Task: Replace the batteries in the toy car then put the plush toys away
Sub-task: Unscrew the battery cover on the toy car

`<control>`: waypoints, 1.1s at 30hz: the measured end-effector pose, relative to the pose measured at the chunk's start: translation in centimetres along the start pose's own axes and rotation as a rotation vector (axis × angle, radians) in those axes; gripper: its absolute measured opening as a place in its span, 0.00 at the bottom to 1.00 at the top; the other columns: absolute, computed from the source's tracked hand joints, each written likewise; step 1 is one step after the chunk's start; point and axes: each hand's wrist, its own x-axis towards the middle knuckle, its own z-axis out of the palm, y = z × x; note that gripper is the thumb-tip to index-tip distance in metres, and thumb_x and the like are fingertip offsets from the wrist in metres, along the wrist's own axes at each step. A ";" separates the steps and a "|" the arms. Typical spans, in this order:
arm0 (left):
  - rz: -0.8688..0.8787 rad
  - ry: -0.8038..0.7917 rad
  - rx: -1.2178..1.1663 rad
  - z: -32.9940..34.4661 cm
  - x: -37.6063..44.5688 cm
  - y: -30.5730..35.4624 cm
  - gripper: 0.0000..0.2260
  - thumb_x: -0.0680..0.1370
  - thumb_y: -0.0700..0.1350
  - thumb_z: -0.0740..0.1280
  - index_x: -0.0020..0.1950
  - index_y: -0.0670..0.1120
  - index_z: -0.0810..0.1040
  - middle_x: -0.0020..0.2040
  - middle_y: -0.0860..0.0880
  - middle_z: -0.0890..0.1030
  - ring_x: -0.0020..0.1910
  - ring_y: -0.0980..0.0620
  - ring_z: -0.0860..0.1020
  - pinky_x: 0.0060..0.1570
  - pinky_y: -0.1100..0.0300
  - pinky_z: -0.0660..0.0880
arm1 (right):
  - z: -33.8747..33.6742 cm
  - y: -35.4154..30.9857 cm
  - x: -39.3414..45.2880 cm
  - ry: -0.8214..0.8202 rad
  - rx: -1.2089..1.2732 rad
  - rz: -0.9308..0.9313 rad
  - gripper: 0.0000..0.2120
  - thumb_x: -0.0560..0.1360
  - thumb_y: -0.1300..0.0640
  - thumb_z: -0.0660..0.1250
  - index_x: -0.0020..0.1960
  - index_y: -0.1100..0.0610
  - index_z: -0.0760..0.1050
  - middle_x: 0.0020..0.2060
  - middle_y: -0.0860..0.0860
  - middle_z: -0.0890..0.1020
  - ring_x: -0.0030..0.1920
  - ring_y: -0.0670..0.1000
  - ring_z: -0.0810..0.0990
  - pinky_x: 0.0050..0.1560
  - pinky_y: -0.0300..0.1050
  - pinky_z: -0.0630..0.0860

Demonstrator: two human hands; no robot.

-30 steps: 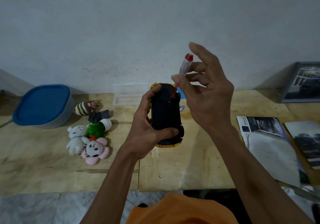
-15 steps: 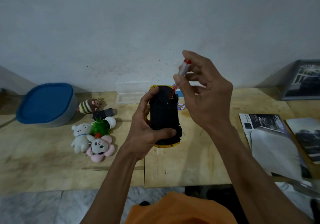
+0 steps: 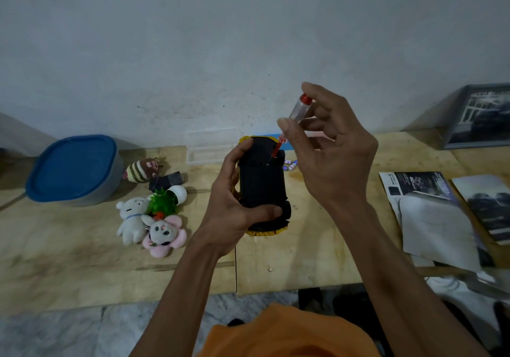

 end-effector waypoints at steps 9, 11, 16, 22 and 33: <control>0.003 -0.004 0.003 0.8 0.3 -0.2 0.50 0.61 0.26 0.77 0.76 0.56 0.65 0.70 0.47 0.74 0.59 0.34 0.79 0.51 0.35 0.81 | -0.5 0.6 -0.1 -0.062 0.045 -0.004 0.18 0.78 0.62 0.70 0.67 0.61 0.74 0.57 0.53 0.83 0.48 0.48 0.86 0.43 0.43 0.84; 0.005 0.006 0.008 1.0 0.4 -0.3 0.50 0.61 0.26 0.77 0.76 0.57 0.65 0.70 0.48 0.74 0.59 0.35 0.80 0.51 0.37 0.81 | -0.5 0.8 0.3 -0.046 0.029 -0.016 0.19 0.77 0.61 0.73 0.66 0.62 0.74 0.54 0.53 0.83 0.45 0.49 0.85 0.42 0.44 0.83; -0.002 0.024 0.019 1.8 1.0 -0.3 0.50 0.61 0.26 0.77 0.75 0.61 0.65 0.68 0.44 0.75 0.58 0.34 0.80 0.49 0.39 0.82 | -0.8 1.3 1.0 -0.108 0.066 0.032 0.20 0.78 0.60 0.72 0.68 0.58 0.73 0.54 0.52 0.83 0.46 0.49 0.85 0.43 0.48 0.83; -0.019 0.045 -0.003 2.4 1.1 -1.0 0.51 0.61 0.26 0.76 0.75 0.62 0.65 0.67 0.42 0.76 0.56 0.34 0.80 0.49 0.37 0.81 | -1.6 0.9 3.0 -0.109 0.268 0.215 0.17 0.81 0.62 0.63 0.69 0.53 0.68 0.44 0.55 0.81 0.39 0.50 0.82 0.41 0.49 0.82; -0.027 0.083 -0.055 2.2 0.4 -1.8 0.50 0.63 0.24 0.74 0.77 0.57 0.63 0.71 0.44 0.74 0.61 0.38 0.80 0.53 0.39 0.81 | -1.2 4.4 0.3 -0.853 -0.148 0.297 0.11 0.77 0.58 0.68 0.55 0.46 0.82 0.46 0.42 0.84 0.47 0.41 0.81 0.46 0.34 0.78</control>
